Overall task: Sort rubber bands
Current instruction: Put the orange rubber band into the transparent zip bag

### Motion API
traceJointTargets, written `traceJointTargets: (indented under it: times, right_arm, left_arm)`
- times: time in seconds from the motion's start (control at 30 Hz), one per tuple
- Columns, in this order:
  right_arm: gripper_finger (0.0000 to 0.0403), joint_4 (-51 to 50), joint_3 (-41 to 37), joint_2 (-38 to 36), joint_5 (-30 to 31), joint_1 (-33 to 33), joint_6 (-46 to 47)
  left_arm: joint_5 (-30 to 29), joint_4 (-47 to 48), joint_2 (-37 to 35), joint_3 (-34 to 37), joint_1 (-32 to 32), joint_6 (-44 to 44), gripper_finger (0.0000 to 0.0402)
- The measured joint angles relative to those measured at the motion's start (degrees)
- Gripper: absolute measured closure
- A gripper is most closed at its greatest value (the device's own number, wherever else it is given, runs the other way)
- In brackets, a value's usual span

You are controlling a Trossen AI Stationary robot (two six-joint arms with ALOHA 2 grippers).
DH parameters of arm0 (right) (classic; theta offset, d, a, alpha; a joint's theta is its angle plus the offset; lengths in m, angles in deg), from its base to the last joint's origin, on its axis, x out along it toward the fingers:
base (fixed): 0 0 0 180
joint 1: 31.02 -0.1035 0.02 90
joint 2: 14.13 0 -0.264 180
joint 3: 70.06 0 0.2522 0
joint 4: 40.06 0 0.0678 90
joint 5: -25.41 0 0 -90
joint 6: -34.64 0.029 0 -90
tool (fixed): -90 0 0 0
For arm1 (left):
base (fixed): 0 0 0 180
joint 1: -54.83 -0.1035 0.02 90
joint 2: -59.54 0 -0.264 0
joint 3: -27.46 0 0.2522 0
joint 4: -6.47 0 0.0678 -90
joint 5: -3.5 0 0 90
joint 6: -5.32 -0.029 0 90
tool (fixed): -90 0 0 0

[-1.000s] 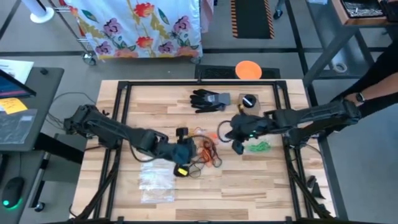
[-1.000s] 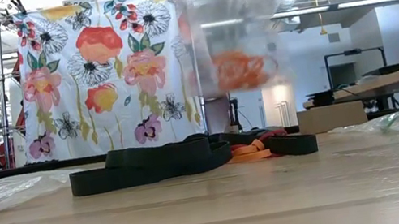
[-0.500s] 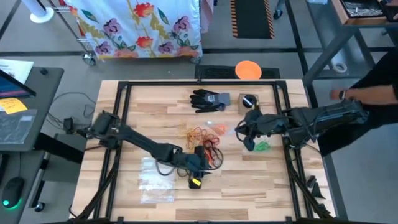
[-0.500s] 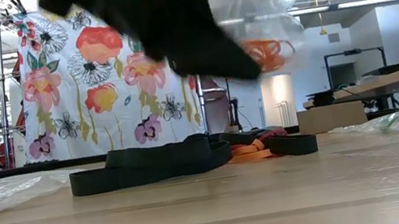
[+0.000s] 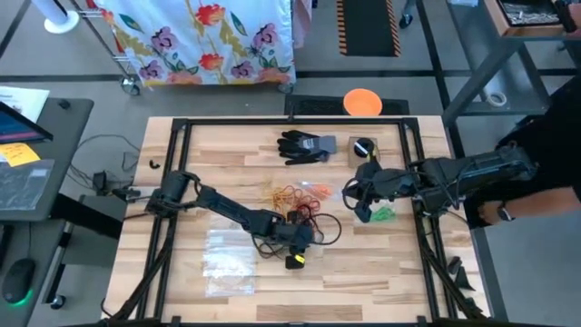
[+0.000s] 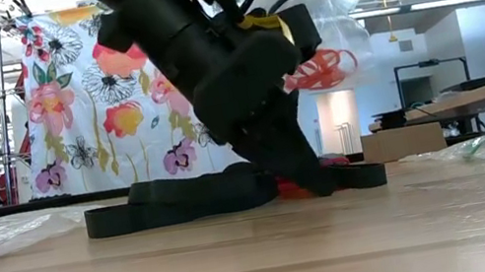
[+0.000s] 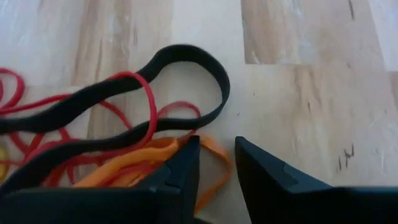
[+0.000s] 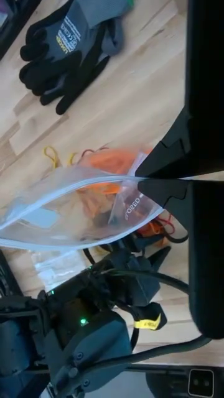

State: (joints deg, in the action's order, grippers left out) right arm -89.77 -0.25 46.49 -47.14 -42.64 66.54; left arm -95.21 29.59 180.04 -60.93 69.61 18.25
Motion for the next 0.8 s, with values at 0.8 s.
traceJointTargets:
  times: [0.8]
  right_arm:
    - [0.0403,0.09,0.02,6.37,-3.11,-0.59,3.13]
  left_arm:
    - [-1.24,17.84,-17.25,-14.85,7.29,-10.09,0.0401]
